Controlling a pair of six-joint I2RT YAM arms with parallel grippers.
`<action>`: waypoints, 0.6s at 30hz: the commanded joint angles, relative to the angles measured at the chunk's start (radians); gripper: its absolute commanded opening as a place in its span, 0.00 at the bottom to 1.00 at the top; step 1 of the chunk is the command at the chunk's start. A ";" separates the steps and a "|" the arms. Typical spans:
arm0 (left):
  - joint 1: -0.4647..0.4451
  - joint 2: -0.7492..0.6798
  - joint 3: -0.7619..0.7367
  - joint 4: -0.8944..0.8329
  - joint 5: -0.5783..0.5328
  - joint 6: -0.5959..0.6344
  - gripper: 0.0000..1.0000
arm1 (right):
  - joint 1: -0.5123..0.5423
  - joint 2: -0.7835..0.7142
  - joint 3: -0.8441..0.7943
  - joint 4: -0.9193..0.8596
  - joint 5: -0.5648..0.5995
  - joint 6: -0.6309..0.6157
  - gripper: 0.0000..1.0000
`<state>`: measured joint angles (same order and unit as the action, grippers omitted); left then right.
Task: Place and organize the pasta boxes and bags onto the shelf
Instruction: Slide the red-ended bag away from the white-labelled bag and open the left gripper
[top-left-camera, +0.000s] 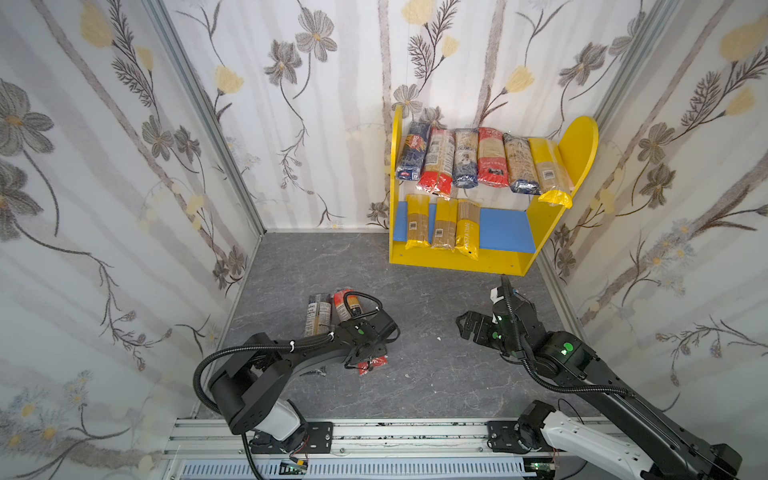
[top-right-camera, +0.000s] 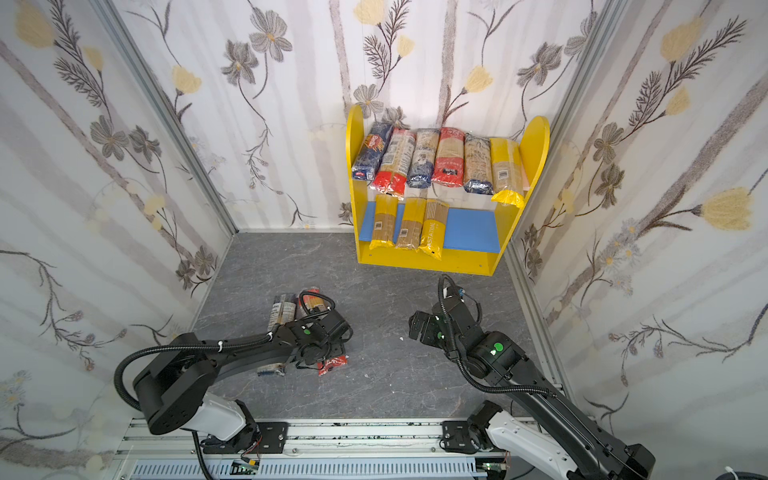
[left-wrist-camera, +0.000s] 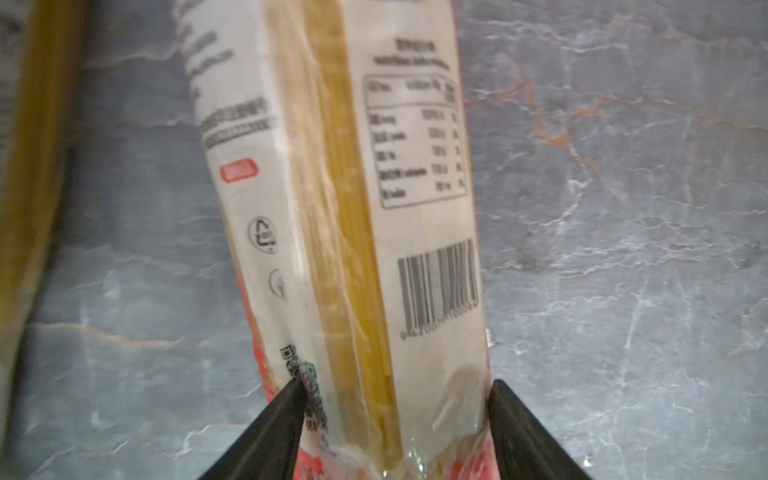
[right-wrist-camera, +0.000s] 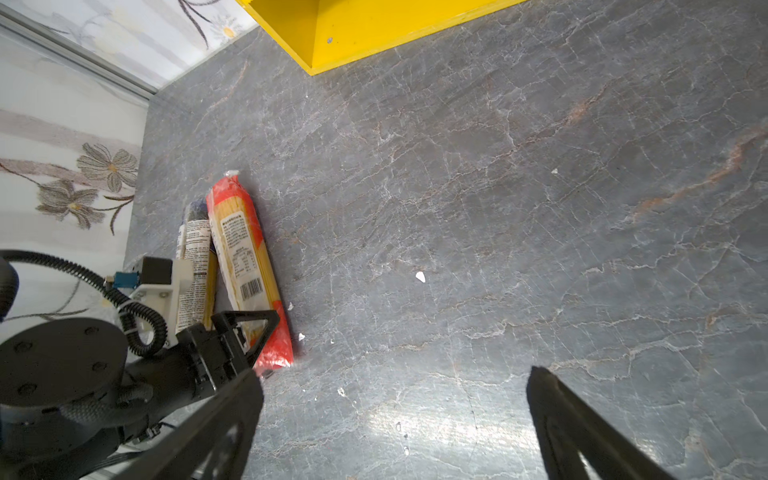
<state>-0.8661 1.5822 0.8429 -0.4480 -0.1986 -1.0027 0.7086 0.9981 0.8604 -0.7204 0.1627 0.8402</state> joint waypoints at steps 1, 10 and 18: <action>-0.017 0.093 0.088 0.065 0.044 0.061 0.71 | 0.000 -0.014 -0.010 -0.005 0.017 0.010 1.00; -0.008 -0.084 0.063 0.046 0.006 0.046 0.89 | 0.001 0.012 -0.025 0.034 -0.005 -0.029 1.00; 0.130 -0.501 -0.168 -0.017 0.005 0.035 1.00 | 0.013 0.197 -0.028 0.247 -0.135 -0.102 1.00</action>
<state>-0.7712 1.1702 0.7162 -0.4137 -0.1757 -0.9581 0.7136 1.1442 0.8299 -0.6064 0.0864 0.7746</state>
